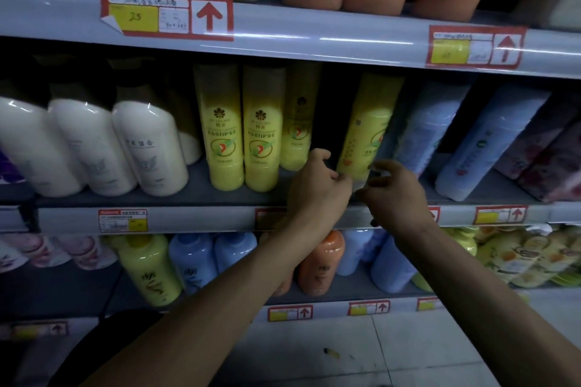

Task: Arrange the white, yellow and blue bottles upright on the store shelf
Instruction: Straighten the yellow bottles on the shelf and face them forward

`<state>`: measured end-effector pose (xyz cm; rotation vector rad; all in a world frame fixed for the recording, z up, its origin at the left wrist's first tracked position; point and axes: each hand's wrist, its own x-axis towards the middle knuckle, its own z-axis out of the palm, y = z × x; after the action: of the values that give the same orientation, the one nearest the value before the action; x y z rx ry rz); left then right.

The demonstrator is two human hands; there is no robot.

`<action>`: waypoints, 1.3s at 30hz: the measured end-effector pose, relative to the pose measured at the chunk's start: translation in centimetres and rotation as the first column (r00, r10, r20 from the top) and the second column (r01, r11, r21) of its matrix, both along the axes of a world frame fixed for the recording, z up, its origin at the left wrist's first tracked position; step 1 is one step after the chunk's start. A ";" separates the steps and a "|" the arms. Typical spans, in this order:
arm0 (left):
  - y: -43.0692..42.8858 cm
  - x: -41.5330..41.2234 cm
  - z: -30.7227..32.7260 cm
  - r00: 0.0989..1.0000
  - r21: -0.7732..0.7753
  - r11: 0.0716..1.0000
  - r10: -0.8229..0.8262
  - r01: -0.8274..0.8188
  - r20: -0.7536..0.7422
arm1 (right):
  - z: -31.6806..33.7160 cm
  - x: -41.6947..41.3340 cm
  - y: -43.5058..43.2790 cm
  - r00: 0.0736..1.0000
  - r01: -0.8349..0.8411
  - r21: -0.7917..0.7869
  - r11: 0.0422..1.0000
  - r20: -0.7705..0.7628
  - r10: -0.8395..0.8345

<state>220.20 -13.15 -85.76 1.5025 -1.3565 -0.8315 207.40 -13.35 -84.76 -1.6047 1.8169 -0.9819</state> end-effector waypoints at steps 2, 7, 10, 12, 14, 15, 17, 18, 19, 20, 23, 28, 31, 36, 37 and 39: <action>-0.4 -0.4 0.2 0.999 -0.029 0.999 0.025 -0.024 0.034 | 0.2 -0.2 -0.2 0.998 -0.012 0.017 1.000 0.059 0.011; -1.5 -1.6 0.7 0.994 -0.122 0.992 0.051 -0.039 0.092 | 0.5 -0.3 -0.3 0.977 -0.045 0.038 0.998 0.208 0.036; -2.5 -2.1 0.2 0.994 -0.182 0.982 0.062 -0.045 0.088 | 0.5 -0.4 -0.5 0.956 -0.037 0.050 0.998 0.291 0.021; -2.9 -2.2 0.1 0.992 -0.197 0.979 0.064 -0.041 0.110 | 0.5 -0.6 -0.4 0.955 -0.025 0.036 0.999 0.297 0.013; -3.0 -2.2 0.4 0.989 -0.194 0.980 0.067 -0.040 0.134 | 0.4 -0.8 -0.3 0.956 -0.015 0.010 1.000 0.292 0.011; -3.2 -2.1 0.5 0.988 -0.186 0.982 0.070 -0.043 0.139 | 0.4 -0.8 -0.1 0.954 -0.014 0.004 1.000 0.298 0.012; -3.4 -1.9 0.4 0.991 -0.181 0.982 0.069 -0.047 0.117 | 0.3 -0.9 0.1 0.949 -0.017 0.001 1.000 0.315 0.016; -3.4 -1.6 0.3 0.994 -0.178 0.983 0.065 -0.048 0.088 | 0.3 -0.9 0.1 0.947 -0.013 0.003 1.000 0.321 0.011; -3.3 -1.4 0.2 0.997 -0.169 0.984 0.057 -0.047 0.055 | 0.3 -0.9 0.1 0.945 -0.006 0.006 1.000 0.328 0.004; -3.2 -1.1 0.1 0.999 -0.158 0.986 0.047 -0.043 0.023 | 0.3 -1.0 0.0 0.943 -0.002 0.008 1.000 0.334 -0.001; -2.8 0.1 -0.3 0.996 -0.137 0.990 0.014 -0.025 -0.084 | 0.3 -1.0 -0.2 0.934 -0.003 0.033 0.999 0.358 -0.009; -1.3 1.6 -0.8 0.990 -0.183 0.983 -0.027 0.001 -0.138 | 1.2 0.3 0.7 0.875 -0.074 0.244 0.967 0.481 -0.055; -0.1 2.0 -1.1 0.982 -0.208 0.978 -0.024 -0.015 -0.187 | 2.5 1.0 1.3 0.814 -0.162 0.355 0.921 0.576 -0.079; 1.6 2.0 -1.3 0.934 -0.199 0.978 -0.017 -0.059 -0.358 | 3.3 1.1 2.3 0.680 -0.354 0.402 0.844 0.730 -0.062; 2.0 2.1 -1.2 0.923 -0.194 0.979 -0.018 -0.062 -0.385 | 3.6 1.1 2.5 0.635 -0.381 0.385 0.841 0.770 -0.065; 2.9 2.3 -1.0 0.915 -0.192 0.980 -0.034 -0.048 -0.402 | 3.9 0.9 2.8 0.593 -0.383 0.370 0.846 0.801 -0.082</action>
<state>222.52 -10.20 -86.72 1.1047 -1.0868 -0.9145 208.27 -10.58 -80.86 -0.7464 1.1116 -0.8270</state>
